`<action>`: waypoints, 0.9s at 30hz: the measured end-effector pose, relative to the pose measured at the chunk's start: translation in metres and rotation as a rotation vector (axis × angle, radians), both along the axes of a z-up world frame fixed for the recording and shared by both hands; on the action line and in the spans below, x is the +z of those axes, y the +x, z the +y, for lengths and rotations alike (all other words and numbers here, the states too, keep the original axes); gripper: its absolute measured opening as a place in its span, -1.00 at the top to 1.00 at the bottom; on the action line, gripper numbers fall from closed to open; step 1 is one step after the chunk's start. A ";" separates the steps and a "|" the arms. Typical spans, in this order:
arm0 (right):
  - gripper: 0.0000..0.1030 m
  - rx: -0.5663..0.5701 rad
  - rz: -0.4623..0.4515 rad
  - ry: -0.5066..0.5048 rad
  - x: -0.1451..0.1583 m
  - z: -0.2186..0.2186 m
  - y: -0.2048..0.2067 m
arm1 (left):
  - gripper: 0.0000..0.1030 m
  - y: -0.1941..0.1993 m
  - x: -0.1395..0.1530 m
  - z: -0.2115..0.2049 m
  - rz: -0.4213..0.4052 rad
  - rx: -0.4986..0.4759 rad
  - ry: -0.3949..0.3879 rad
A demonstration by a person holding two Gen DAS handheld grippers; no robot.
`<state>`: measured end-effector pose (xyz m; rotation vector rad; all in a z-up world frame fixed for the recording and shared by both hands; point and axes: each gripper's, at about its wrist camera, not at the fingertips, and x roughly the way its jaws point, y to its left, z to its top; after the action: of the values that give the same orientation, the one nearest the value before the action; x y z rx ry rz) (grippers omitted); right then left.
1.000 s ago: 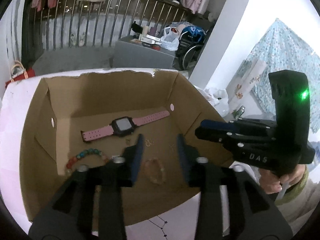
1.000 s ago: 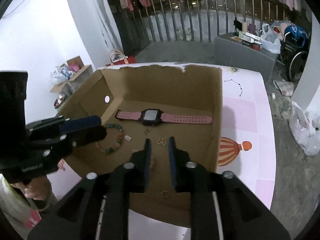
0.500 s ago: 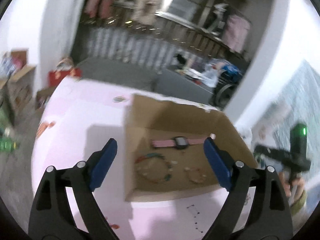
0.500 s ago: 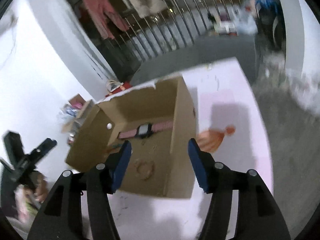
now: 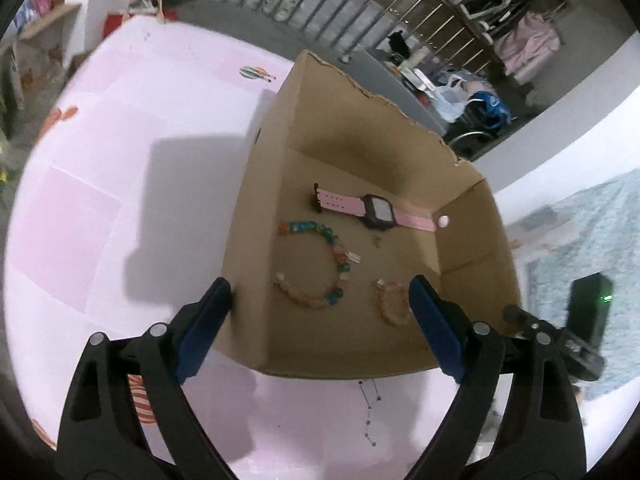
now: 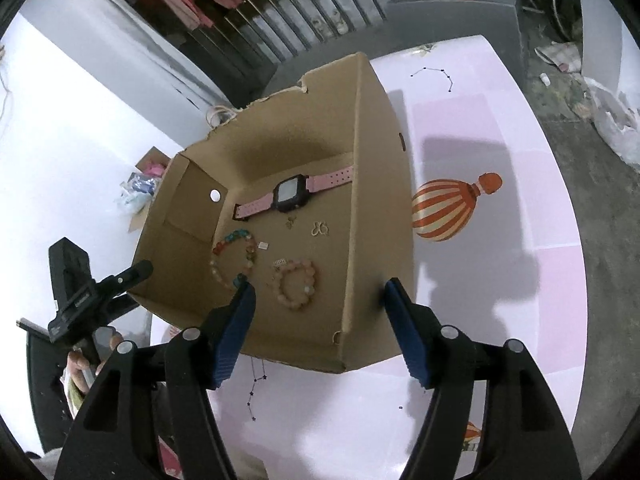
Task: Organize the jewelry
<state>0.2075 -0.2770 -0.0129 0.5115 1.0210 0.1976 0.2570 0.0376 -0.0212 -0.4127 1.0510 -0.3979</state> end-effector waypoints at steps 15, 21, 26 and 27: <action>-0.28 -0.019 -0.054 -0.006 0.025 0.020 -0.069 | -0.66 -0.070 0.028 0.013 -0.062 0.043 0.054; -0.28 -0.035 -0.061 -0.013 0.018 0.027 -0.092 | -0.66 -0.089 0.019 0.016 -0.063 0.042 0.057; -0.28 -0.042 -0.069 -0.016 0.007 0.028 -0.100 | -0.66 -0.092 0.012 0.021 -0.063 0.037 0.061; -0.28 -0.041 -0.080 -0.012 0.008 0.028 -0.104 | -0.66 -0.096 0.015 0.021 -0.079 0.037 0.066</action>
<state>0.1033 -0.2490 -0.0052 0.5098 0.9326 0.1737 0.1608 0.0584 -0.0058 -0.3542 0.9760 -0.3427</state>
